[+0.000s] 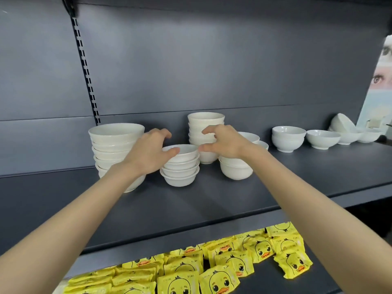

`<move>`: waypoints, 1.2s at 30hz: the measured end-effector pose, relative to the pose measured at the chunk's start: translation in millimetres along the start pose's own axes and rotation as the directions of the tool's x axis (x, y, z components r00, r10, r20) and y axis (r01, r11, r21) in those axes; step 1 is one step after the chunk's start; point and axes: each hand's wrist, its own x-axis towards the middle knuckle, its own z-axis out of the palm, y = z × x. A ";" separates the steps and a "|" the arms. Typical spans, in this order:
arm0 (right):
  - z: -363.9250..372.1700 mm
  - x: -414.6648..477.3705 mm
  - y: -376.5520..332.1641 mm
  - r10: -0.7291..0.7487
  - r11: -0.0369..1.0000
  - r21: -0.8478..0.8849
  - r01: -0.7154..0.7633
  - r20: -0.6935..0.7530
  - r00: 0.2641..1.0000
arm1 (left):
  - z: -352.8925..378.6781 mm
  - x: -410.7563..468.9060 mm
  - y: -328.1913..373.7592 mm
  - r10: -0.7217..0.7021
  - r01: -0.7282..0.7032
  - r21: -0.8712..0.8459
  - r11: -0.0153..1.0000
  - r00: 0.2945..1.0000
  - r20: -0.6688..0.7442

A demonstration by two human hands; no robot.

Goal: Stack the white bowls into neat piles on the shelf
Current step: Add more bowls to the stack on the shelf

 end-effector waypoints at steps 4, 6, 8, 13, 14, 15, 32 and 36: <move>-41.5 -12.4 -3.5 -0.073 0.989 -0.132 0.059 -0.104 0.992 | -23.8 8.7 39.1 0.100 -0.093 0.141 0.986 0.994 -0.043; -63.6 -20.1 -0.1 -0.102 0.978 -0.198 0.072 -0.148 0.984 | -31.1 13.5 60.8 0.152 -0.136 0.202 0.970 0.986 -0.063; -85.3 -31.4 7.2 -0.120 0.966 -0.250 0.073 -0.181 0.976 | -35.8 16.2 85.6 0.210 -0.183 0.253 0.950 0.974 -0.086; -139.6 -76.3 43.2 -0.143 0.957 -0.283 0.064 -0.269 0.952 | -31.0 12.8 157.4 0.289 -0.229 0.319 0.920 0.944 -0.156; -149.6 -88.0 52.9 -0.142 0.957 -0.284 0.059 -0.280 0.949 | -26.2 10.5 172.4 0.296 -0.231 0.318 0.920 0.939 -0.173; -159.1 -100.1 63.8 -0.135 0.957 -0.286 0.051 -0.284 0.949 | -20.8 7.8 187.6 0.297 -0.230 0.309 0.923 0.936 -0.189; -250.2 -192.2 300.6 0.009 0.959 -0.271 -0.081 -0.257 0.966 | 130.7 36.1 384.1 0.315 -0.296 0.169 0.940 0.943 -0.103; -261.8 -177.9 353.3 0.019 0.955 -0.281 -0.095 -0.263 0.965 | 172.9 76.1 410.3 0.337 -0.322 0.154 0.934 0.938 -0.081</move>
